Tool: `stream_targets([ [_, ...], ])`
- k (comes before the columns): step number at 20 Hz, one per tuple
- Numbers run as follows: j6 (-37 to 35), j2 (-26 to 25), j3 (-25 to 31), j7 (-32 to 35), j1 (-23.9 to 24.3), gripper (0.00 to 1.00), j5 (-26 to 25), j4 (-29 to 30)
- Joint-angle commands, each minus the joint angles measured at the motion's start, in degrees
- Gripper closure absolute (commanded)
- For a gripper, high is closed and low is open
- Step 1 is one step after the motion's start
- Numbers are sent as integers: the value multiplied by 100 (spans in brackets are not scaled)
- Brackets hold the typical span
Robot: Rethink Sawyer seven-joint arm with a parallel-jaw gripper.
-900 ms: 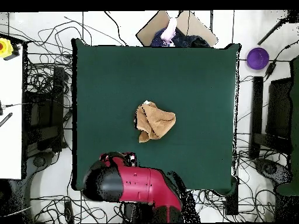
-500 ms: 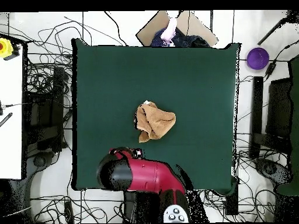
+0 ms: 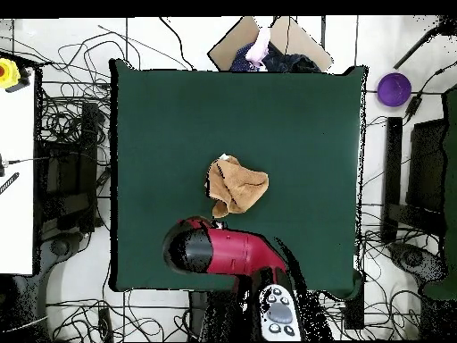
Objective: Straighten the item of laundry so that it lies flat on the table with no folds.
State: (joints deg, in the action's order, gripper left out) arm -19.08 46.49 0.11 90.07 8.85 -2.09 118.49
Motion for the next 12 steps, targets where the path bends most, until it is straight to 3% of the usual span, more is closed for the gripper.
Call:
stream_targets([
  [1, -416, -210, 324, 354, 140, 0, -138, -815],
  [12, -1202, 123, 361, 307, 177, 0, -59, -1126],
])
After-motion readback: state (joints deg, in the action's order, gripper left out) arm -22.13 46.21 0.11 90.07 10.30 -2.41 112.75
